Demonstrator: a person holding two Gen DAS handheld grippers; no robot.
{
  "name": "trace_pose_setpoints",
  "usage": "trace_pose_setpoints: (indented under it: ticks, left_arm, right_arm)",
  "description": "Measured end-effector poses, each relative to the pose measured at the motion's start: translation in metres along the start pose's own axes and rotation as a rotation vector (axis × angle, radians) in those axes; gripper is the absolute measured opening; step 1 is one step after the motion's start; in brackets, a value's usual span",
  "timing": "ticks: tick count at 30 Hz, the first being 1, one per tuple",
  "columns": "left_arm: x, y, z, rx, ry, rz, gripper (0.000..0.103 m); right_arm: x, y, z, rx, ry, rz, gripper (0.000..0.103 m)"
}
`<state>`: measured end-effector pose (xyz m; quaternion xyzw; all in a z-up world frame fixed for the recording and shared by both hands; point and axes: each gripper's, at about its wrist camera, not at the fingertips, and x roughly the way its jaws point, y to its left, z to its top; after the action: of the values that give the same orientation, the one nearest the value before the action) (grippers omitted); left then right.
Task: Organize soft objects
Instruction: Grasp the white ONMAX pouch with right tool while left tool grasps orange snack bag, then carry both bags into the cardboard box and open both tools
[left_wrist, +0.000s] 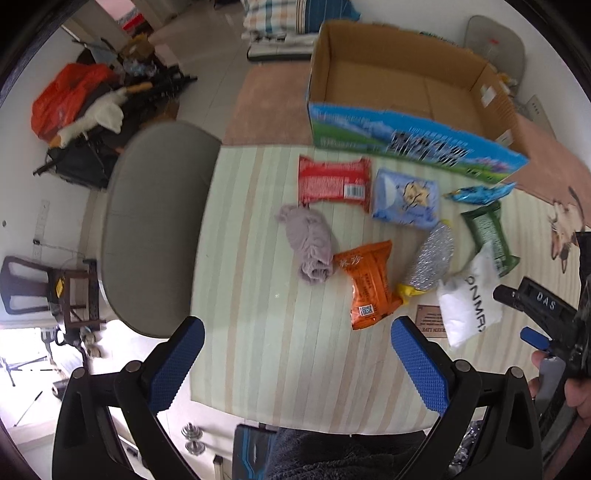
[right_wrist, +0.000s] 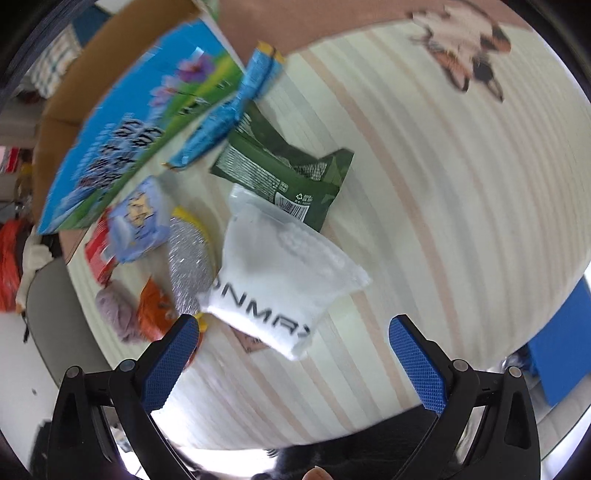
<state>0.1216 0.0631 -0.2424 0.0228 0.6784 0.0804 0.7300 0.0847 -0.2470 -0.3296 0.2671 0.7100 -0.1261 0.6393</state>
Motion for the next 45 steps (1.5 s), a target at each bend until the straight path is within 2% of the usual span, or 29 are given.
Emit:
trace_pose_setpoints:
  ticks: [2, 5, 7, 9, 11, 14, 15, 16, 18, 20, 22, 25, 29, 30, 31, 32, 36, 41, 45]
  left_arm:
    - [0.024, -0.004, 0.003, -0.017, 0.039, -0.016, 0.103]
    - [0.041, -0.005, 0.004, -0.047, 0.057, -0.035, 0.1]
    - [0.05, -0.011, 0.005, -0.048, 0.057, -0.051, 0.099]
    - [0.057, -0.014, 0.009, -0.043, 0.07, -0.068, 0.099]
    - [0.065, -0.02, 0.013, -0.031, 0.087, -0.093, 0.099]
    - [0.081, -0.028, 0.019, -0.023, 0.113, -0.147, 0.099]
    - [0.086, -0.031, 0.02, -0.018, 0.12, -0.161, 0.096]
    - [0.093, -0.035, 0.022, -0.007, 0.127, -0.165, 0.084]
    - [0.107, -0.043, 0.023, 0.016, 0.163, -0.174, 0.067]
    - [0.125, -0.05, 0.025, 0.015, 0.217, -0.202, 0.065]
    - [0.142, -0.055, 0.027, -0.002, 0.268, -0.235, 0.065]
    - [0.164, -0.06, 0.032, -0.034, 0.323, -0.262, 0.065]
    - [0.18, -0.059, 0.036, -0.086, 0.345, -0.274, 0.063]
    - [0.182, -0.058, 0.036, -0.096, 0.342, -0.278, 0.048]
    - [0.184, -0.058, 0.035, -0.1, 0.347, -0.277, 0.04]
    - [0.184, -0.058, 0.033, -0.102, 0.347, -0.272, 0.038]
    - [0.175, -0.057, 0.025, -0.069, 0.289, -0.212, 0.036]
    - [0.137, -0.057, 0.001, -0.058, 0.222, -0.175, 0.036]
    - [0.084, -0.055, -0.014, -0.062, 0.143, -0.184, 0.036]
  right_arm:
    - [0.024, -0.002, 0.01, 0.072, 0.029, 0.007, 0.103]
    - [0.049, -0.007, 0.02, 0.189, 0.091, 0.036, 0.103]
    - [0.065, -0.006, 0.026, 0.218, 0.137, 0.033, 0.103]
    - [0.075, 0.0, 0.029, 0.187, 0.174, 0.026, 0.102]
    - [0.074, 0.009, 0.029, 0.09, 0.163, -0.003, 0.096]
    - [0.069, 0.036, 0.019, -0.2, 0.157, -0.105, 0.086]
    - [0.067, 0.04, 0.015, -0.261, 0.155, -0.137, 0.083]
    - [0.066, 0.046, 0.008, -0.357, 0.146, -0.199, 0.083]
    - [0.064, 0.05, -0.001, -0.459, 0.116, -0.295, 0.082]
    - [0.062, 0.051, -0.006, -0.512, 0.09, -0.343, 0.082]
    - [0.062, 0.049, -0.007, -0.51, 0.082, -0.336, 0.083]
    - [0.068, 0.042, -0.005, -0.468, 0.119, -0.3, 0.083]
    - [0.08, 0.039, -0.003, -0.435, 0.153, -0.288, 0.084]
    - [0.082, 0.039, -0.003, -0.431, 0.152, -0.284, 0.084]
    - [0.084, 0.039, -0.004, -0.429, 0.15, -0.282, 0.084]
    - [0.086, 0.039, -0.004, -0.43, 0.145, -0.28, 0.084]
    - [0.087, 0.036, -0.007, -0.435, 0.121, -0.257, 0.072]
    - [0.066, 0.037, -0.026, -0.454, 0.109, -0.201, 0.065]
    - [0.006, 0.038, -0.036, -0.509, 0.089, -0.127, 0.064]
